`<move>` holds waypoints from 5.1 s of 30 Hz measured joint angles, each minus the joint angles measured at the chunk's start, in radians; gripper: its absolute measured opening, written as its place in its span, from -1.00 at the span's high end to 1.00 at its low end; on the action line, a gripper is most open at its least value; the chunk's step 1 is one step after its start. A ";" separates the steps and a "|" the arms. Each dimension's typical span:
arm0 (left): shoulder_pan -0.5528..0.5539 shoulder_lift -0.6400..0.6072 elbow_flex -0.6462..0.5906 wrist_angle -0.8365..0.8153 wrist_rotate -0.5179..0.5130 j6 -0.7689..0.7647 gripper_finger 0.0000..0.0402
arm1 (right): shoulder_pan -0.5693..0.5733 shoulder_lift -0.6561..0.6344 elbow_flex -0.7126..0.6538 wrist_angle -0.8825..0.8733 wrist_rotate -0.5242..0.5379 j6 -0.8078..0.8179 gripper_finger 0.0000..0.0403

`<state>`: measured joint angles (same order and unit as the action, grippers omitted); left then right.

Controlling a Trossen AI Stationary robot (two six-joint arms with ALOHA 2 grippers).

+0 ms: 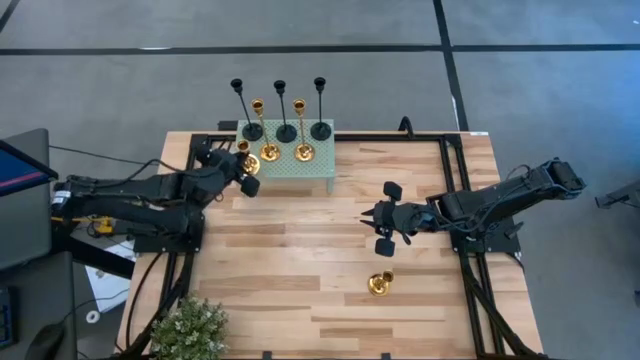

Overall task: Pick & Place candle stick holders
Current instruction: Put the gold candle holder on the shelf

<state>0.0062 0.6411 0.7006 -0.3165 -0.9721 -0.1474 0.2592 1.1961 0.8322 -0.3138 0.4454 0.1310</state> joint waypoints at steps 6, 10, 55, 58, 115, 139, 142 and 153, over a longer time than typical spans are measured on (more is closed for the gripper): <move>0.148 0.000 0.000 -0.002 0.156 -0.015 0.93 | 0.000 0.000 0.000 0.000 0.000 0.001 0.63; 0.243 0.002 0.000 -0.008 0.247 -0.019 0.93 | 0.000 0.000 0.000 0.000 0.000 0.001 0.63; 0.372 0.009 -0.090 0.020 0.314 -0.048 0.29 | -0.036 0.000 0.000 0.003 0.000 -0.007 0.63; 0.372 0.009 -0.090 0.021 0.310 -0.048 0.13 | -0.040 0.000 0.000 0.003 0.000 -0.007 0.63; 0.284 -0.227 -0.087 -0.280 1.154 -0.310 -0.52 | -0.037 0.000 0.000 0.001 -0.003 0.005 0.63; -0.226 -0.132 -0.110 -0.061 1.118 -0.306 -0.52 | -0.038 0.000 0.000 0.012 -0.003 0.021 0.63; -0.224 -0.112 -0.110 -0.061 1.118 -0.306 -0.52 | -0.038 0.000 0.000 0.013 -0.002 0.020 0.63; -0.252 -0.064 -0.110 0.068 1.025 -0.158 -0.52 | -0.038 0.000 0.000 0.017 -0.001 0.045 0.63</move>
<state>-0.2460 0.5775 0.5907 -0.2481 0.0531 -0.3056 0.2214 1.1961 0.8326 -0.2966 0.4446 0.1759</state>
